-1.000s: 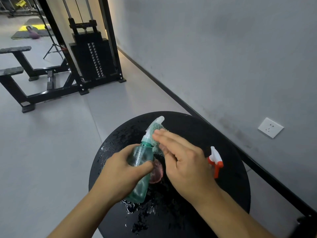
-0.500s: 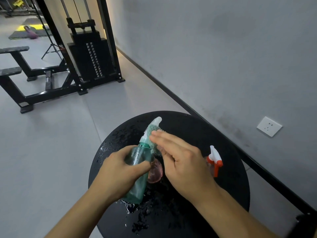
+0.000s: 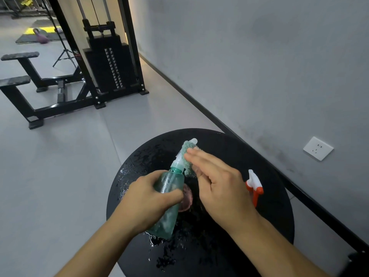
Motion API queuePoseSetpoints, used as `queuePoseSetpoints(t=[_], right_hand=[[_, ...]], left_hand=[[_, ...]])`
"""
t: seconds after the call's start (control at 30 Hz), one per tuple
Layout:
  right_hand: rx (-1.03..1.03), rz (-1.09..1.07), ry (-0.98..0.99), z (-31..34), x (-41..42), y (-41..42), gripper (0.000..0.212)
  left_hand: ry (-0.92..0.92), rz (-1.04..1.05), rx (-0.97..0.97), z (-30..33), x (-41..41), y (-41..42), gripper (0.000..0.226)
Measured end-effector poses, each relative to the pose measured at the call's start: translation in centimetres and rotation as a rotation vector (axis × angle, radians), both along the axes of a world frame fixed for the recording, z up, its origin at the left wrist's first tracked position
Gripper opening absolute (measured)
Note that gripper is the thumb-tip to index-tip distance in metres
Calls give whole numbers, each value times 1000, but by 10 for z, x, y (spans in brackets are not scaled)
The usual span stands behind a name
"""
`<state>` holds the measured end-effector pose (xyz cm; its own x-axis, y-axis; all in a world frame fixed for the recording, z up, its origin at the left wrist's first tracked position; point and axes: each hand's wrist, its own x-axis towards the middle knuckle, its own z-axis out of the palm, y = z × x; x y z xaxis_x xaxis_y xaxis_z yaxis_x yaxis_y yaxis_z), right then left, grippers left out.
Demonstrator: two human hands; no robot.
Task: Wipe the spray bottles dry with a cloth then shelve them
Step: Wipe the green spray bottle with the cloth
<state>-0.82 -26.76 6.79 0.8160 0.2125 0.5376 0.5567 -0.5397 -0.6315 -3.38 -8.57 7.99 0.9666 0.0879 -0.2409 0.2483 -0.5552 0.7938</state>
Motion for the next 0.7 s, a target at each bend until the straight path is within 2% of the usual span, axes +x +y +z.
queuePoseSetpoints(t=[0.13, 0.33, 0.5, 0.7], right_hand=[[-38, 53, 3, -1, -9, 4, 43], [-33, 8, 32, 0, -3, 0, 42], [-51, 43, 61, 0, -11, 6, 40], [-28, 2, 59, 0, -4, 4, 41]], left_hand=[[1, 18, -7, 0, 1, 6, 35], [25, -22, 11, -3, 0, 4, 49], [-8, 24, 0, -5, 1, 7, 30], [11, -8, -1, -5, 0, 4, 42]])
